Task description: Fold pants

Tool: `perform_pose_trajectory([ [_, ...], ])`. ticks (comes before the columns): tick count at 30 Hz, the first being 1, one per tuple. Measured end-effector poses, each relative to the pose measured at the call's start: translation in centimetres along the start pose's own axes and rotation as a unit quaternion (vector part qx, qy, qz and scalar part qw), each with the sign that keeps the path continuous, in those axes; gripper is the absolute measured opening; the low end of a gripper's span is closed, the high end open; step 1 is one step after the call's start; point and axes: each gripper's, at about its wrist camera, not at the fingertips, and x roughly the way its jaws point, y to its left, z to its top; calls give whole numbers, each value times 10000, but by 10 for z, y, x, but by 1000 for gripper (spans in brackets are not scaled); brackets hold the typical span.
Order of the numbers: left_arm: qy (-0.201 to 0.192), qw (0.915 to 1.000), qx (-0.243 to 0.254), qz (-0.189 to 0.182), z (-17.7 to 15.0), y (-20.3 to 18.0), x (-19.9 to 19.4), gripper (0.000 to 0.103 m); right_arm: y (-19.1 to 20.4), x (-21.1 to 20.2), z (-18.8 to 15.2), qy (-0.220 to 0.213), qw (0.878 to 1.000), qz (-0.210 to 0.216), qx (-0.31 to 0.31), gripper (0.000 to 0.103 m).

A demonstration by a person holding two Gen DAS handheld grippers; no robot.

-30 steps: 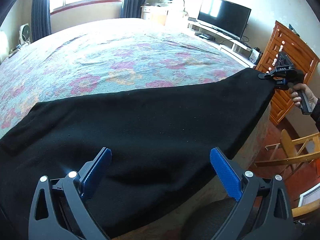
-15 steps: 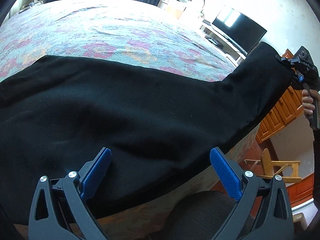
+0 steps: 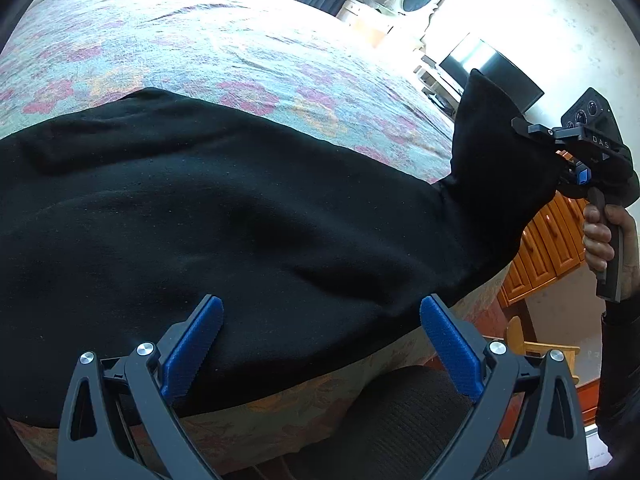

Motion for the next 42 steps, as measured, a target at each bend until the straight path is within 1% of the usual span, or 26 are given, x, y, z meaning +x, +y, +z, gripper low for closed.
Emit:
perform_pose_trajectory([
  [7, 73, 9992, -386, 6, 1, 21, -9, 98, 36, 46, -11, 218, 9995, 10, -212, 12],
  [10, 27, 9991, -423, -1, 0, 28, -17, 98, 48, 68, -18, 342, 9990, -30, -295, 12],
  [12, -3, 9992, -403, 57, 0, 33, -22, 98, 55, 84, -24, 434, 9985, -40, -332, 12],
  [16, -58, 9990, -422, 121, -1, 39, -30, 98, 61, 112, -36, 633, 9974, -44, -344, 12],
  [22, -101, 9985, -527, 102, -2, 45, -36, 98, 64, 149, -53, 828, 9957, -252, -340, 12],
  [27, -91, 9986, -511, 102, 0, 47, -34, 98, 65, 166, -64, 830, 9949, -454, -337, 12],
  [33, -89, 9985, -527, 98, 2, 50, -37, 98, 67, 184, -70, 824, 9944, -588, -296, 13],
  [34, -93, 9985, -525, 101, 3, 50, -36, 98, 67, 187, -72, 858, 9944, -562, -255, 16],
  [35, -96, 9985, -524, 106, 3, 51, -36, 98, 66, 190, -73, 895, 9944, -511, -229, 23],
  [36, -92, 9985, -519, 108, 3, 51, -36, 98, 64, 192, -75, 889, 9950, -435, -167, 27],
  [38, -88, 9986, -504, 118, 3, 49, -35, 98, 61, 195, -78, 894, 9959, -149, 10, 46],
  [40, -82, 9987, -495, 129, 3, 48, -34, 98, 63, 195, -78, 839, 9965, 10, 42, 52],
  [42, -91, 9987, -492, 126, 3, 48, -34, 98, 66, 189, -78, 780, 9969, 27, 28, 52],
])
